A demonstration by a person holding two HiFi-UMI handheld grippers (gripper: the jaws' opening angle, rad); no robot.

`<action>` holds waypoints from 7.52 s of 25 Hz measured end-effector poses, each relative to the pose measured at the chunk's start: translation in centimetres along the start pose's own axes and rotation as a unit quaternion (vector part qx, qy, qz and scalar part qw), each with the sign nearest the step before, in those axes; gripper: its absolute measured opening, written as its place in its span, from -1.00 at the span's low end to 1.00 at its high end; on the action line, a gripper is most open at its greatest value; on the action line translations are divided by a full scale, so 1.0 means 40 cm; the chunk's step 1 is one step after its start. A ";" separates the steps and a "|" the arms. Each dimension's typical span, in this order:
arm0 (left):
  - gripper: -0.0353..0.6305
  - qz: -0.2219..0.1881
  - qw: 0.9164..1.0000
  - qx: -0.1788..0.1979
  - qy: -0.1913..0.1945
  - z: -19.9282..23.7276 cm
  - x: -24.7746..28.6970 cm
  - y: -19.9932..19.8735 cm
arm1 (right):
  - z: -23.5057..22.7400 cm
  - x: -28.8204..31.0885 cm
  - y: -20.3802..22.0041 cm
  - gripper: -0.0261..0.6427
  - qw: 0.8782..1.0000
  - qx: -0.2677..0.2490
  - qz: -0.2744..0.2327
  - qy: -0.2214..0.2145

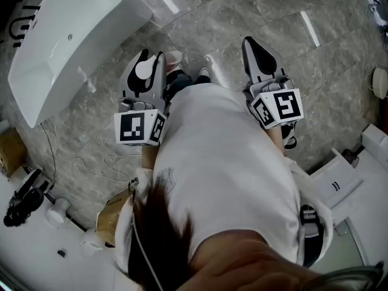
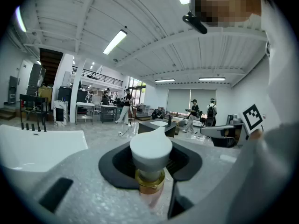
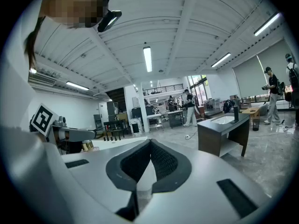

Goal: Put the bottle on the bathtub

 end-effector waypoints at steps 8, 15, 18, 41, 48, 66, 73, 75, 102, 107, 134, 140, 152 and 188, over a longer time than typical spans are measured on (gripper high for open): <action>-0.47 -0.005 1.000 0.007 0.000 0.006 0.014 -0.007 | -0.004 0.008 -0.003 -0.89 1.000 -0.006 -0.003 -0.002; -0.46 -0.004 1.000 0.010 0.001 0.015 0.025 -0.009 | -0.007 0.012 -0.010 -0.89 1.000 -0.010 -0.007 0.000; -0.46 -0.001 1.000 0.004 0.001 0.022 0.027 -0.007 | -0.010 0.009 -0.010 -0.89 1.000 0.010 -0.021 0.006; -0.46 0.043 0.999 -0.017 0.015 0.316 0.281 0.026 | -0.067 0.312 0.041 -0.89 0.998 0.013 0.042 0.051; -0.46 0.031 0.999 -0.014 0.023 0.432 0.370 0.002 | -0.057 0.460 0.039 -0.89 0.998 0.001 0.038 0.052; -0.46 0.036 0.998 -0.030 -0.046 0.571 0.385 0.017 | -0.055 0.618 0.091 -0.89 0.996 0.005 0.081 0.027; -0.46 0.031 0.992 -0.029 -0.118 0.593 0.409 0.013 | -0.106 0.759 0.103 -0.89 0.994 0.012 0.096 -0.042; -0.46 0.025 0.989 -0.026 -0.141 0.592 0.431 0.004 | -0.134 0.811 0.094 -0.89 0.993 0.011 0.096 -0.066; -0.46 -0.047 0.956 0.017 -0.288 0.561 0.720 -0.119 | -0.519 1.102 0.027 -0.89 0.989 0.047 0.062 -0.129; -0.46 -0.031 0.959 0.014 -0.280 0.561 0.738 -0.111 | -0.545 1.077 0.037 -0.89 0.989 0.055 0.073 -0.113; -0.46 -0.017 0.974 -0.018 -0.224 1.050 1.027 -0.101 | -0.345 1.683 0.085 -0.89 0.988 0.043 0.072 -0.133; -0.46 -0.014 0.971 -0.020 -0.238 1.142 1.035 -0.099 | -0.303 1.752 0.111 -0.89 0.985 0.044 0.090 -0.138; -0.46 -0.020 0.951 -0.031 -0.307 1.175 1.083 -0.100 | -0.340 1.893 0.121 -0.89 0.972 0.038 0.125 -0.194; -0.46 -0.018 0.942 -0.016 -0.333 1.355 1.219 -0.115 | -0.364 2.126 0.133 -0.89 0.970 0.038 0.130 -0.202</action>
Point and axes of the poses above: the fingertips, and each gripper's own axes: x forward along the fingers, z to its left, y out of its underside, the point moved 7 cm from there along -x, backward along the fingers, and after that the axes turned 15 degrees about -z, right-handed, at the moved point
